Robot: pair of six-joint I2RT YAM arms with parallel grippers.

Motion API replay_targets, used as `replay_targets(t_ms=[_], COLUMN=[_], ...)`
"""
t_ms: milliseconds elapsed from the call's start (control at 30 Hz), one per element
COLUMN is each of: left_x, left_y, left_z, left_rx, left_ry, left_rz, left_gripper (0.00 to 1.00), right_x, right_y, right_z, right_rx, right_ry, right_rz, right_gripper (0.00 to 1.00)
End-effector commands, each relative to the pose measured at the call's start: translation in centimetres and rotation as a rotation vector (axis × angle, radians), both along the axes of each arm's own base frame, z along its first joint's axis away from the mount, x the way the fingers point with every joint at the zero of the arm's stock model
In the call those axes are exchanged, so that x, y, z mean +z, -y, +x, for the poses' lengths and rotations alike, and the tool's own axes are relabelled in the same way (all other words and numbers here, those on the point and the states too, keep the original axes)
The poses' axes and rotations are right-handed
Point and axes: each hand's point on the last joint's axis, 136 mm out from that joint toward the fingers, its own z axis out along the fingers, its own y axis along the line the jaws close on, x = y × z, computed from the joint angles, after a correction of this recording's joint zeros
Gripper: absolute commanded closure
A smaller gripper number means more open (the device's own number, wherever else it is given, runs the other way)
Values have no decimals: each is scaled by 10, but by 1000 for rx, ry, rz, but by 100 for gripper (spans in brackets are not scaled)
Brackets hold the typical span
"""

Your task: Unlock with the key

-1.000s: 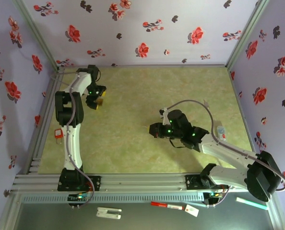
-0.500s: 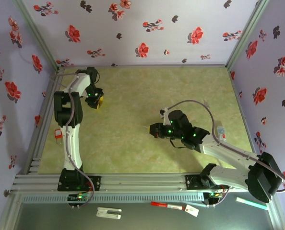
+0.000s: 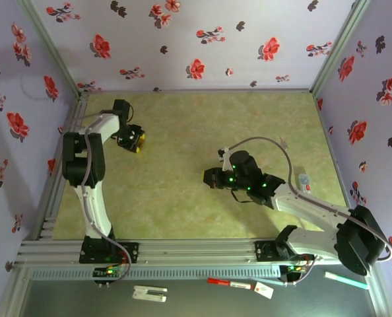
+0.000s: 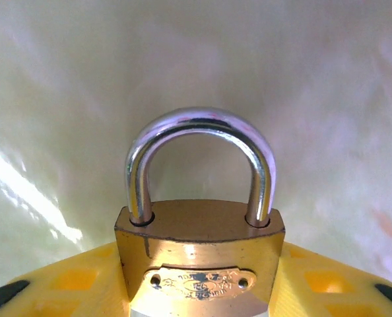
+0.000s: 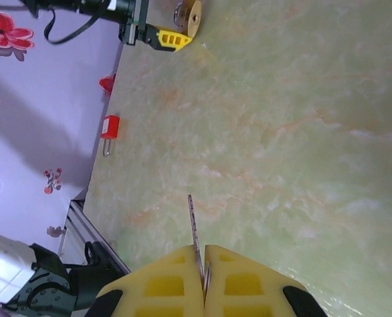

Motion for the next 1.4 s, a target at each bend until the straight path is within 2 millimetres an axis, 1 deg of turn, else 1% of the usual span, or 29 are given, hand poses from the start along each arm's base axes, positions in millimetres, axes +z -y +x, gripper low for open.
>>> replay_targets(t_ms=[0, 167, 233, 267, 333, 467, 600, 767, 933, 1033, 1133, 1367], left_x=[77, 135, 150, 158, 170, 185, 192, 200, 196, 190, 185, 184], left_y=[39, 63, 76, 80, 87, 102, 111, 124, 131, 132, 130, 129], left_z=[24, 5, -5, -10, -20, -41, -56, -72, -86, -93, -98, -105], left_rx=[-53, -75, -94, -97, -100, -108, -95, -108, -131, -139, -147, -174], left_ry=[310, 535, 584, 606, 640, 663, 659, 654, 637, 633, 623, 606], left_rz=[-202, -367, -435, -464, -494, -554, -610, -652, -656, -652, -634, -608], left_gripper=[66, 68, 69, 71, 72, 72, 73, 75, 76, 77, 79, 80], right_x=[31, 52, 60, 62, 65, 71, 71, 65, 65, 64, 64, 55], right_y=[-23, -39, -44, -48, -53, -62, -66, -70, -72, -72, -75, -76], right_z=[15, 33, 39, 42, 46, 51, 56, 62, 67, 73, 74, 73], right_rx=[7, -13, -12, -8, 3, 17, 12, 9, 4, -6, 3, 27], right_ry=[87, 167, 195, 206, 221, 246, 269, 275, 294, 298, 294, 278], right_rz=[78, 143, 160, 166, 169, 178, 166, 134, 112, 96, 92, 55], right_gripper=[100, 100, 100, 100, 100, 100, 100, 100, 100, 100, 100, 100])
